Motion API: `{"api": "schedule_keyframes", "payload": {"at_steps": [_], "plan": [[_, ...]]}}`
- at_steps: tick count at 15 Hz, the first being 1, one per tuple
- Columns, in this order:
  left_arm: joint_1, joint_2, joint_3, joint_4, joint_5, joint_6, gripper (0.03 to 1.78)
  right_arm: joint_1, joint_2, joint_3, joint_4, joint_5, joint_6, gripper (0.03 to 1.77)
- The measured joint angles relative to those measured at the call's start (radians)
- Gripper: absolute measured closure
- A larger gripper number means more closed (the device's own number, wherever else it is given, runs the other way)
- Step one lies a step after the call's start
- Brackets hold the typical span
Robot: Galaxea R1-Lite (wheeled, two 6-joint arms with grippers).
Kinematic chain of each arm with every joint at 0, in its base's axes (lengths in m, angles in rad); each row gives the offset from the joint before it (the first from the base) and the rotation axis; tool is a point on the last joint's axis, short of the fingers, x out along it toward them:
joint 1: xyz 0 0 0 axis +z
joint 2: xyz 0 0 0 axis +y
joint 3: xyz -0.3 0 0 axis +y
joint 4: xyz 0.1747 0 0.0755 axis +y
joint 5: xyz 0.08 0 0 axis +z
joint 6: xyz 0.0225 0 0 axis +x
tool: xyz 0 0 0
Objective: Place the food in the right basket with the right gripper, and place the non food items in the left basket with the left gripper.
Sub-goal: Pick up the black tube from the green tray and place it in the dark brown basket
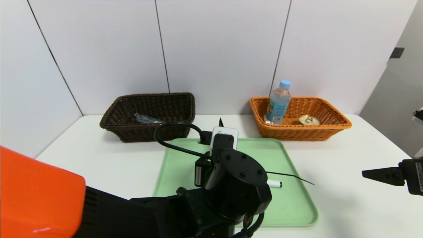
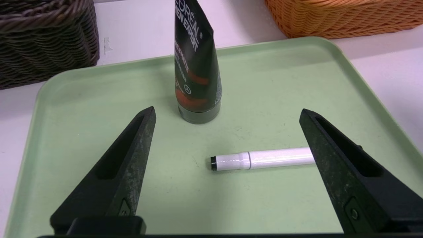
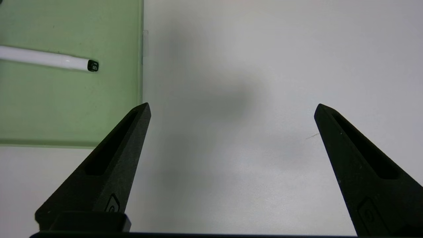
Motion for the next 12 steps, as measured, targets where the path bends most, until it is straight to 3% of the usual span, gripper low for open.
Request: {"api": "schedule_keyframes", "payload": {"at_steps": [5,12], "plan": [[0.023,0.078,-0.074,-0.005,0.001,0.001,0.18,-0.001,0.007,0.001,-0.001,0.0,-0.003,0.09],[0.143,0.179,-0.186,-0.006,0.002,0.026,0.14,-0.001,0.016,0.001,-0.01,0.005,-0.008,0.09]]}}
